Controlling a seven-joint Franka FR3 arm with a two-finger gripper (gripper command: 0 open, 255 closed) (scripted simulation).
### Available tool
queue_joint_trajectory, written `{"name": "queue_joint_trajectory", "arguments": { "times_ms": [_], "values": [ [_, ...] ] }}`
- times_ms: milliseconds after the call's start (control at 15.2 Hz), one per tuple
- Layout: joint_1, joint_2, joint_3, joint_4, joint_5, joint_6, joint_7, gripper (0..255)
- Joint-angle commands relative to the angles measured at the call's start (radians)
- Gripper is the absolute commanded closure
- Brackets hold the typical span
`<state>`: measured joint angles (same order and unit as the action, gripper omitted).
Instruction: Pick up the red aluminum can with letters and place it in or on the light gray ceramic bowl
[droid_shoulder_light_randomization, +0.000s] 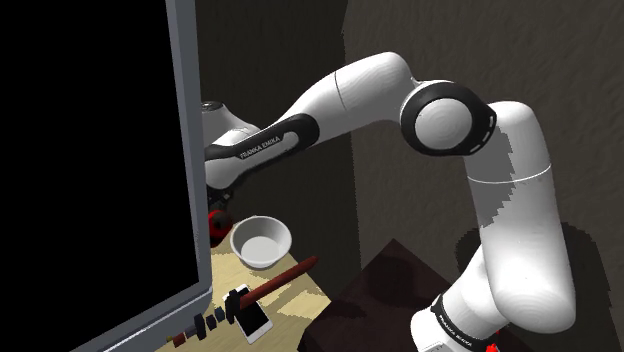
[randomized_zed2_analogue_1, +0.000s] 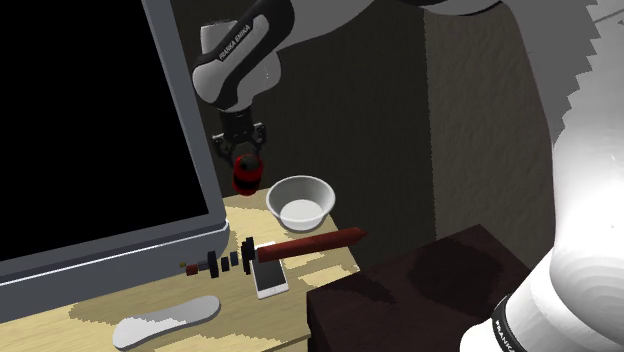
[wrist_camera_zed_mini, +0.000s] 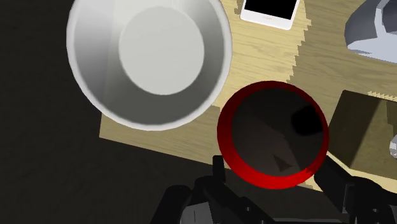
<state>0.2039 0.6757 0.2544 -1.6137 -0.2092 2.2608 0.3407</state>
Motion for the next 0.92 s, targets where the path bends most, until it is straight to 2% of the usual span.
{"name": "queue_joint_trajectory", "arguments": {
  "times_ms": [0, 330, 858],
  "values": [
    [0.003, -0.023, 0.01, -0.001, 0.006, -0.014, -0.001, 255],
    [-0.002, -0.059, 0.017, 0.008, 0.018, -0.058, -0.008, 255],
    [-0.151, -0.287, 0.021, -0.287, 0.076, 0.017, -0.152, 255]
  ]
}}
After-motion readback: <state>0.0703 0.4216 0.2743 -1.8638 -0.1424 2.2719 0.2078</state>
